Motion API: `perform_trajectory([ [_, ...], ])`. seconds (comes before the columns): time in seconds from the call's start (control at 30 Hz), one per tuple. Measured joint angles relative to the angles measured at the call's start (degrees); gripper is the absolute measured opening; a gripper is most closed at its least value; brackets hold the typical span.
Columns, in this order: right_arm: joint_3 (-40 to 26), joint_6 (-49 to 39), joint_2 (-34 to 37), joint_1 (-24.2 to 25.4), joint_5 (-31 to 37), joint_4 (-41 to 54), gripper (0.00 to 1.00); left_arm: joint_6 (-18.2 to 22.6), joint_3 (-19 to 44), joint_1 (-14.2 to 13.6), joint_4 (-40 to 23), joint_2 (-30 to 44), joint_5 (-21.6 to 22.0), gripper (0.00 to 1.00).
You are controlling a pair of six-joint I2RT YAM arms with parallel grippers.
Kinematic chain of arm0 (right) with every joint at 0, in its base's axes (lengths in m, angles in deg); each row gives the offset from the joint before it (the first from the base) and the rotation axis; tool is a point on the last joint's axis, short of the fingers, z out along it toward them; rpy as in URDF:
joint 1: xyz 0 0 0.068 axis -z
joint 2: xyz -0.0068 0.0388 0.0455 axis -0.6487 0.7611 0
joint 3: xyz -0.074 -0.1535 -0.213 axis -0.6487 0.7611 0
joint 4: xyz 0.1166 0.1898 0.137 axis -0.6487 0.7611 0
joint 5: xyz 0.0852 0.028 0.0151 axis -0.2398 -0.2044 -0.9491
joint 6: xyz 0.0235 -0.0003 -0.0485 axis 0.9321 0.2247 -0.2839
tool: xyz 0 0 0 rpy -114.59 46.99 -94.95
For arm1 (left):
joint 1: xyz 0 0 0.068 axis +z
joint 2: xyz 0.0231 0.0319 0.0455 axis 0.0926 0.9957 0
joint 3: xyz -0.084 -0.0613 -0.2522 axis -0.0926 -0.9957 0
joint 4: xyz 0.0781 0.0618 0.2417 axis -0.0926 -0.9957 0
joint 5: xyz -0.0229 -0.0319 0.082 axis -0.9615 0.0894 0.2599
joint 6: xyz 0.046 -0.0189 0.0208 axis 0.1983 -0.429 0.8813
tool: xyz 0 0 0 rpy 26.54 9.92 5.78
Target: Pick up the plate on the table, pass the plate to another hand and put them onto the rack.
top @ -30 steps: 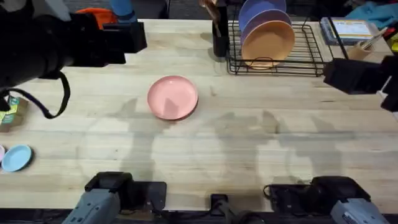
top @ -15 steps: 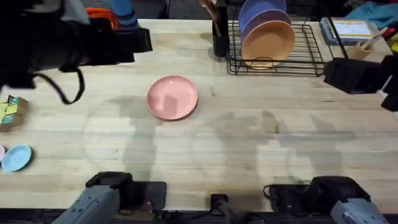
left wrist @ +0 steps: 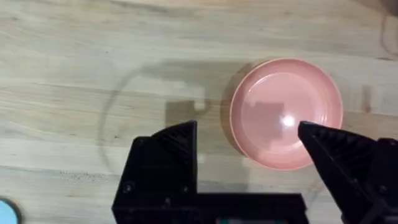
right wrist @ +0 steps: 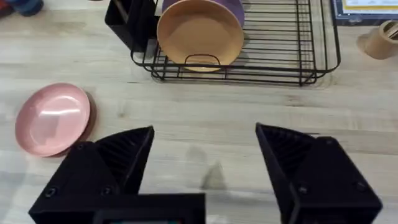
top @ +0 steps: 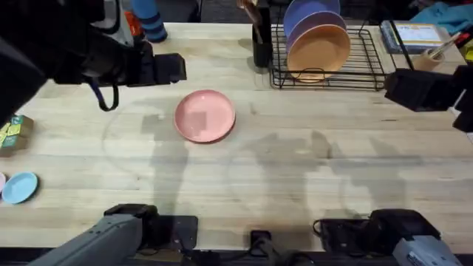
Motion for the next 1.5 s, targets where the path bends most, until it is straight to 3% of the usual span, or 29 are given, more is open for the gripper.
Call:
perform_trajectory([
  [0.47, 0.0, 0.0, 0.0, 0.0, 0.0, 0.0, 0.998, -0.6, 0.0, 0.0, -1.0, 13.0, 0.0, 0.993],
  [0.9, 0.0, 0.0, 0.0, 0.0, 0.0, 0.0, 0.998, -1.1, 0.0, 0.0, 3.5, 29.2, 0.0, 0.992],
  [1.13, 0.0, 0.0, 0.0, 0.0, 0.0, 0.0, 0.998, -1.3, 0.3, 0.0, 4.1, 32.3, -0.3, 0.991],
  [1.2, 0.0, 0.0, 0.0, 0.0, 0.0, 0.0, 0.997, -1.3, 0.5, 0.0, 4.1, 32.6, -0.7, 0.94],
  [1.37, 0.0, 0.0, 0.0, 0.0, 0.0, 0.0, 0.998, -1.5, 1.2, -0.3, 4.1, 33.6, -3.5, 0.635],
  [1.5, 0.0, 0.0, 0.0, 0.0, 0.0, 0.0, 0.998, -1.5, 1.2, -0.4, 4.3, 33.7, -4.6, 0.515],
])
